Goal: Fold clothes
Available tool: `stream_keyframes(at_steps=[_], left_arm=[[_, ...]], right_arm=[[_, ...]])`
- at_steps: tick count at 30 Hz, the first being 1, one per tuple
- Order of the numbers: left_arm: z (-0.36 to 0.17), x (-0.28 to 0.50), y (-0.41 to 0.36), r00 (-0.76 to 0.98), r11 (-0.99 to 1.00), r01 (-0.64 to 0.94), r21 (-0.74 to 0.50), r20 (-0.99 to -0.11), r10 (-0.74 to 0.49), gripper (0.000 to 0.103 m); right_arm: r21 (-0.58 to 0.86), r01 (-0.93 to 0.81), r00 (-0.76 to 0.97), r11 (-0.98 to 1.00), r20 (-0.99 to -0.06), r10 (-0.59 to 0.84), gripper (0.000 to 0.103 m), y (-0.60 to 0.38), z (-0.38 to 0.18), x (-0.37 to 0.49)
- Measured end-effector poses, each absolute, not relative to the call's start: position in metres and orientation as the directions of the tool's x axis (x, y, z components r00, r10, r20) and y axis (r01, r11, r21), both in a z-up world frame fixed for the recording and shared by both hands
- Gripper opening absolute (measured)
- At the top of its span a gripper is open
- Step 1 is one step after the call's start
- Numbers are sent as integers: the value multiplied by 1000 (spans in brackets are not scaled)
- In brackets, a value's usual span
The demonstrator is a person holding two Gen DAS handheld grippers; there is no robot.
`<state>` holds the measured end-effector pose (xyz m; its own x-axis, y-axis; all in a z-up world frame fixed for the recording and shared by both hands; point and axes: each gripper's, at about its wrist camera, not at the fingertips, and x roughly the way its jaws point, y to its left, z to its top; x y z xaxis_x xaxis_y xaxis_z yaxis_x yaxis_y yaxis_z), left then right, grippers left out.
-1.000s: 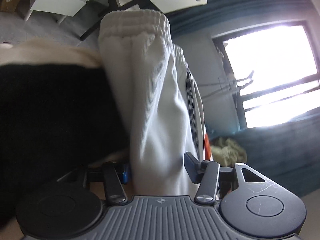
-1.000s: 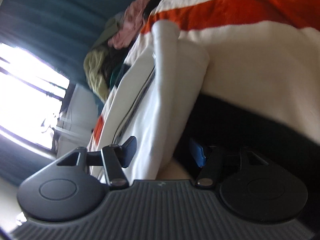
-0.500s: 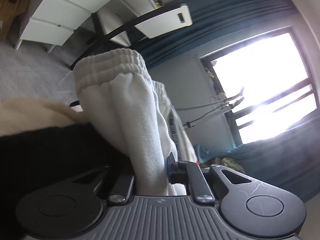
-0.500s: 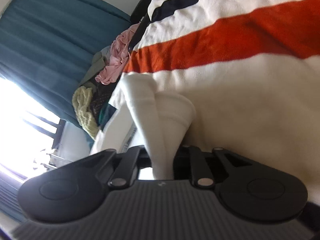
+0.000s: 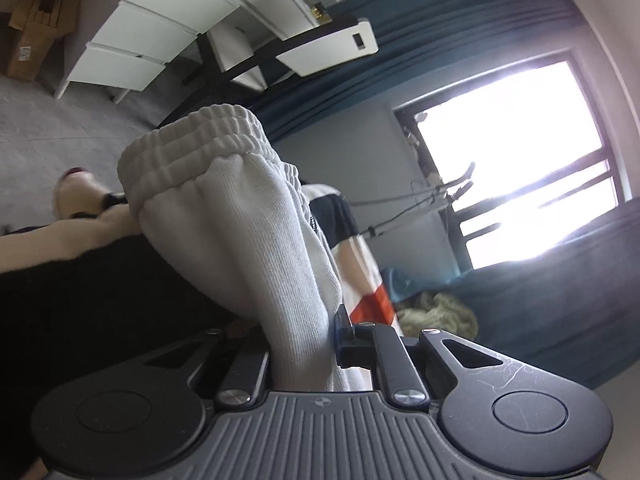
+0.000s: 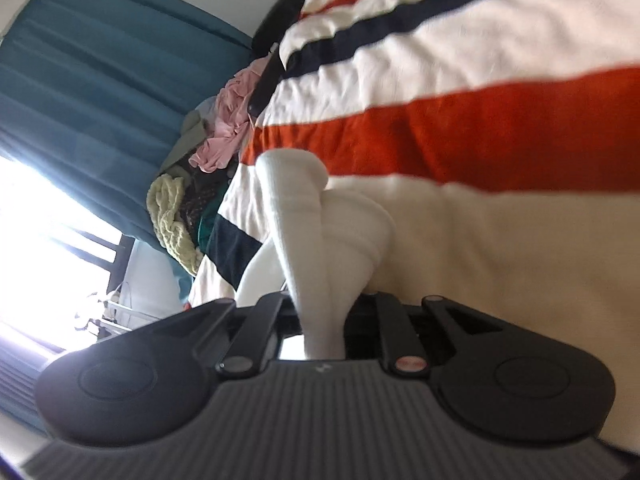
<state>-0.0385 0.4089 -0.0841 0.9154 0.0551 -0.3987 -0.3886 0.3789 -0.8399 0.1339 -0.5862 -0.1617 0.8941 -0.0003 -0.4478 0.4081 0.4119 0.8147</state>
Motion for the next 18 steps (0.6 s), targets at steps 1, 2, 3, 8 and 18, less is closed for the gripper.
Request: stream_keyframes(at_steps=[1,2,3,8,18], left_arm=[[-84,-48,409,910,384,-399,-833,-412,51,11],[-84,-55,408,898,406,-420,-812,-437,56,11],[-83,-60,406,882,437,-446,-782,-468,63,12],[-79,-66,397,818,519,-512,-684,-572,53,15],[-67,-83,356,762,575,-540,-615,-647,23,51]], right_arm=[[816,406,896,412,-444,-5,12,-589,-159,126],[816,407,896,410,-443,-9,12,-591,-157,119],[815,414,893,405,-449,-9,12,-594,-157,113],[803,475,854,361,-520,32,12,-608,-178,104],[849,451,869,275,-488,80,16,-611,-194,100]])
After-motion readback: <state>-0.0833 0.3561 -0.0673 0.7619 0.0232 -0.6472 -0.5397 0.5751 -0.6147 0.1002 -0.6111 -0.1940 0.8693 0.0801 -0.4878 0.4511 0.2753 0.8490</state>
